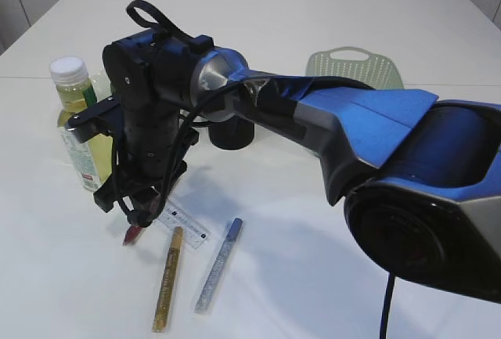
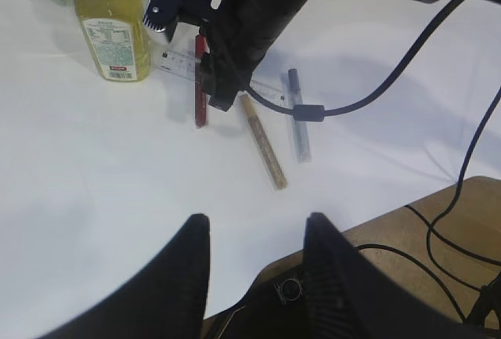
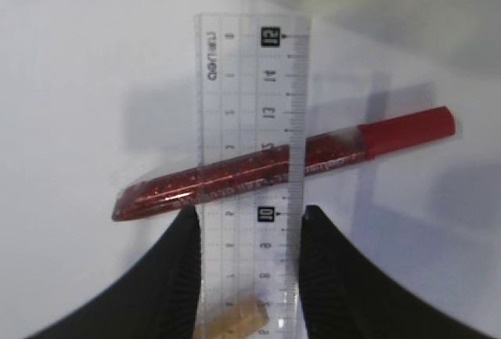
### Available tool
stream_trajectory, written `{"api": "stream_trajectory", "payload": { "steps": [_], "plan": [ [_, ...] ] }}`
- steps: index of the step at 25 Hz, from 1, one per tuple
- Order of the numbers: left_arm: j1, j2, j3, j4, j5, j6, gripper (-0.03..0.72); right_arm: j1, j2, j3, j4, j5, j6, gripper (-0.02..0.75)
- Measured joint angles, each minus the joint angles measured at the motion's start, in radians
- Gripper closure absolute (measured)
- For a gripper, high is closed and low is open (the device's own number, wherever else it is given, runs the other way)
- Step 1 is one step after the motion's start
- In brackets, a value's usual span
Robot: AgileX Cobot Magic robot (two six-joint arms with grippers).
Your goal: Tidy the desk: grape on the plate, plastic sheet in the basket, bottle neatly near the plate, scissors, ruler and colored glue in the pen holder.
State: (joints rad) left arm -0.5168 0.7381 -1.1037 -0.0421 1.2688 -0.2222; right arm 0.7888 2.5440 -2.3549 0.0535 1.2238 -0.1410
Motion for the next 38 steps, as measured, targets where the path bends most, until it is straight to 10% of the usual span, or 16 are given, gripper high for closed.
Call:
{"api": "stream_trajectory", "payload": {
  "steps": [38],
  "plan": [
    [0.000,0.000,0.000,0.000,0.000,0.000,0.400,0.000,-0.270,0.350,-0.042,0.006,0.014,0.437]
  ]
}}
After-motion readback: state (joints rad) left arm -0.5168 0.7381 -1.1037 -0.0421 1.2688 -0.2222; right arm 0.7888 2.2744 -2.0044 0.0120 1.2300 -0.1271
